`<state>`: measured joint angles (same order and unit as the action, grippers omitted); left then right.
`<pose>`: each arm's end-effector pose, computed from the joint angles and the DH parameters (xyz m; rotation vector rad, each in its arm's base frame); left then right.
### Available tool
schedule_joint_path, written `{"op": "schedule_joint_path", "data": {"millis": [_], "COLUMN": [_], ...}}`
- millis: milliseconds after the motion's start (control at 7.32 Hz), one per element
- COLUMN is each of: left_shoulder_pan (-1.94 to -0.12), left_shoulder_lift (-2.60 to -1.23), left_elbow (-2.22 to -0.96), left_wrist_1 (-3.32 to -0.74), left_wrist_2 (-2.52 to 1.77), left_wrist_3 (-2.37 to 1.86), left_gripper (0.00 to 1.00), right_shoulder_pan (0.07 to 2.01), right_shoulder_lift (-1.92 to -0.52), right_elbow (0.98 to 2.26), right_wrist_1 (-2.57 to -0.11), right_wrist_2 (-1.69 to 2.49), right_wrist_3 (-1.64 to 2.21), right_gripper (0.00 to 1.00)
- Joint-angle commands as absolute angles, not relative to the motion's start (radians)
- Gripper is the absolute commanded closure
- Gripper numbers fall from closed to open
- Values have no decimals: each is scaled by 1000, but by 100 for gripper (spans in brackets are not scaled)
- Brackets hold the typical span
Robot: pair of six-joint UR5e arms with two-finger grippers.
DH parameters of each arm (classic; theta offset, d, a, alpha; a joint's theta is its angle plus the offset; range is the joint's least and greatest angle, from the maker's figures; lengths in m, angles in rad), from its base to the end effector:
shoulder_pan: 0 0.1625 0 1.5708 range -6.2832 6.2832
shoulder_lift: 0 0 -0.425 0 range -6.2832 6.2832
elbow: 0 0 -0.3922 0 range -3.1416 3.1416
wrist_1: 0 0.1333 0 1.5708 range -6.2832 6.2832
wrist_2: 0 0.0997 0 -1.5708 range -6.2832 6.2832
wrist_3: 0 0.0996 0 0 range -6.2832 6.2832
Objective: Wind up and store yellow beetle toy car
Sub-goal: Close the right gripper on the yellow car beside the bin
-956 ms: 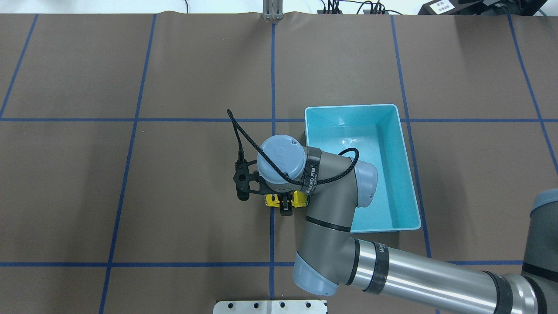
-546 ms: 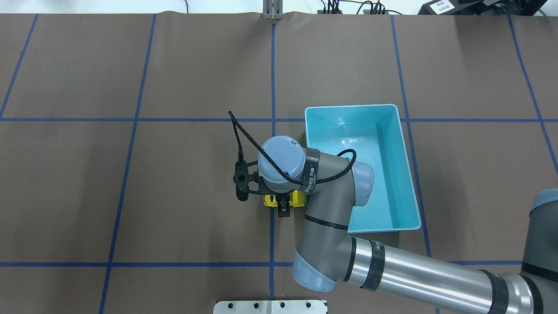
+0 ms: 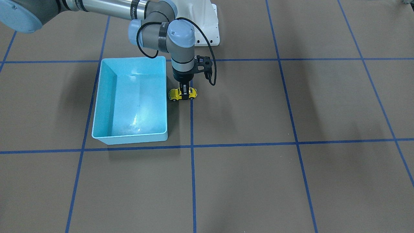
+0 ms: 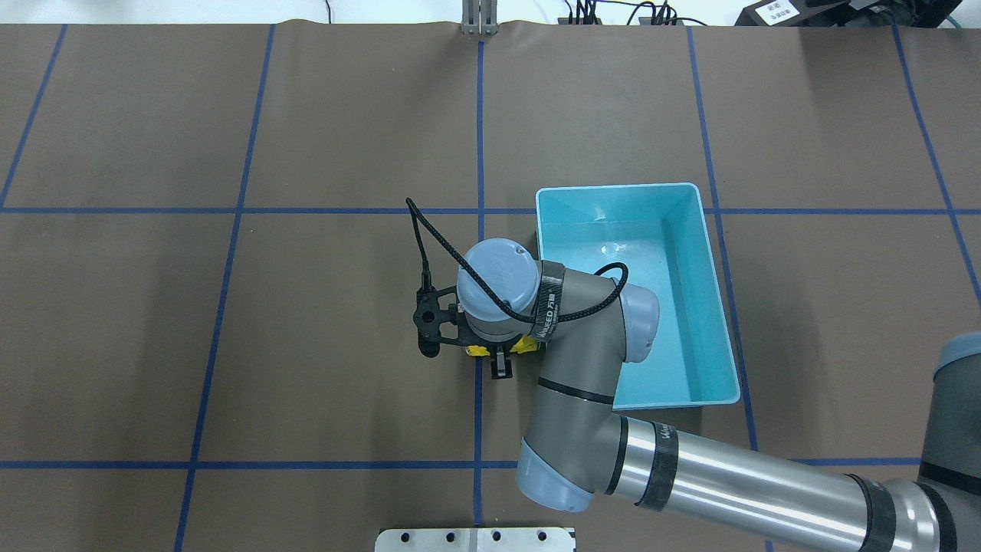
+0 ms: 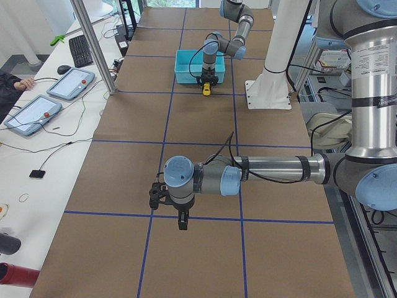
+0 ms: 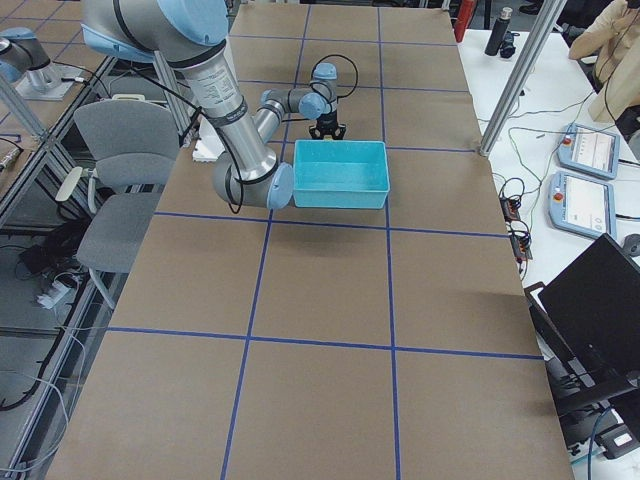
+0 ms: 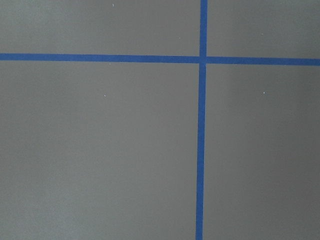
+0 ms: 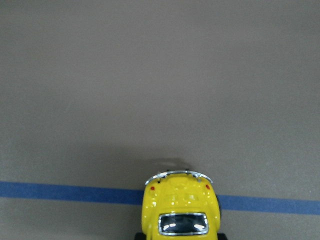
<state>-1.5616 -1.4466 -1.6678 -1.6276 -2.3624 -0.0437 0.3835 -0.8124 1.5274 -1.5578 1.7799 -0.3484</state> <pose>-0.0584 -0.4417 0.6619 0.0071 0.7920 -0.0210 -0.6327 -0.3767 0.2203 0.6463 -0.5315 -1.5317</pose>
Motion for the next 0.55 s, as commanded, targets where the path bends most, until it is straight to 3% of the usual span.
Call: {"op": "schedule_joint_path", "data": {"millis": [0,410], "left_shoulder_pan": [-1562,-1562], "left_shoulder_lift": [-1448,-1447], "left_elbow": [-1667,-1672], "left_wrist_1": [-1628,-1626], "left_wrist_2": [-2362,-2364], "left_wrist_3": [-44,-44], "left_gripper": [0,0], "right_shoulder_pan": [383,408], "right_shoulder_lift": [-781,-761], "right_elbow": [1587,1837], "right_wrist_1": [-1671,-1941], "right_wrist_2": [1795,1816], "right_wrist_3": [-345,-339], "right_gripper": [100,100]}}
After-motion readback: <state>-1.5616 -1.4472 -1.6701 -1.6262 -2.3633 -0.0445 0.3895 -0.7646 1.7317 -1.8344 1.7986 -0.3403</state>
